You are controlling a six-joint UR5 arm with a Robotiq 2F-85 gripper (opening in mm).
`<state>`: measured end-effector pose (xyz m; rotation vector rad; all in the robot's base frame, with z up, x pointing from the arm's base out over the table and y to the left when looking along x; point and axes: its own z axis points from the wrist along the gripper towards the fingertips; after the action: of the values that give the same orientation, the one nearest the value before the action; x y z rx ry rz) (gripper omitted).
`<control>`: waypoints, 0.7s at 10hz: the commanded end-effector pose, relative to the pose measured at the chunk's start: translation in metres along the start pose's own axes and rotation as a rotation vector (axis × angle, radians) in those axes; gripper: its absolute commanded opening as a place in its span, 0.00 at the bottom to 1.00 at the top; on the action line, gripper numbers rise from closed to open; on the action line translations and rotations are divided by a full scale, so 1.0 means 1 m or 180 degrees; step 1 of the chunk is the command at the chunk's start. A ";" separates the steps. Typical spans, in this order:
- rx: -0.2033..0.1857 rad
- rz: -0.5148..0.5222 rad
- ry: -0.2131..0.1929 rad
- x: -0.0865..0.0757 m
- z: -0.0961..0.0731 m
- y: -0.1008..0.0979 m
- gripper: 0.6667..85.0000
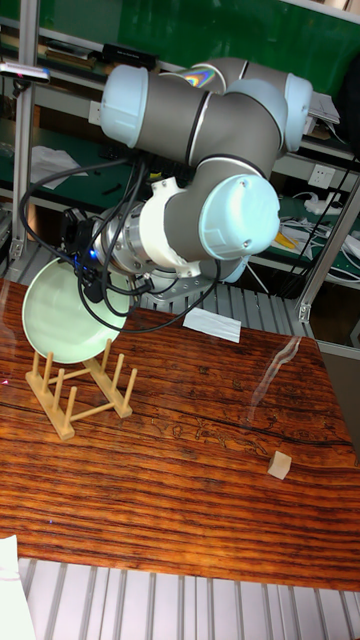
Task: Put the dish on the dish rack
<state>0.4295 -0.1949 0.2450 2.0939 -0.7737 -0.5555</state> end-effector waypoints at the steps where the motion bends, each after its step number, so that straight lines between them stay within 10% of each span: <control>1: 0.0002 0.0004 -0.0015 0.000 -0.003 -0.001 0.00; 7: 0.0108 0.0047 0.0008 0.002 -0.002 -0.011 0.02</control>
<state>0.4345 -0.1932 0.2413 2.1022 -0.7865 -0.5368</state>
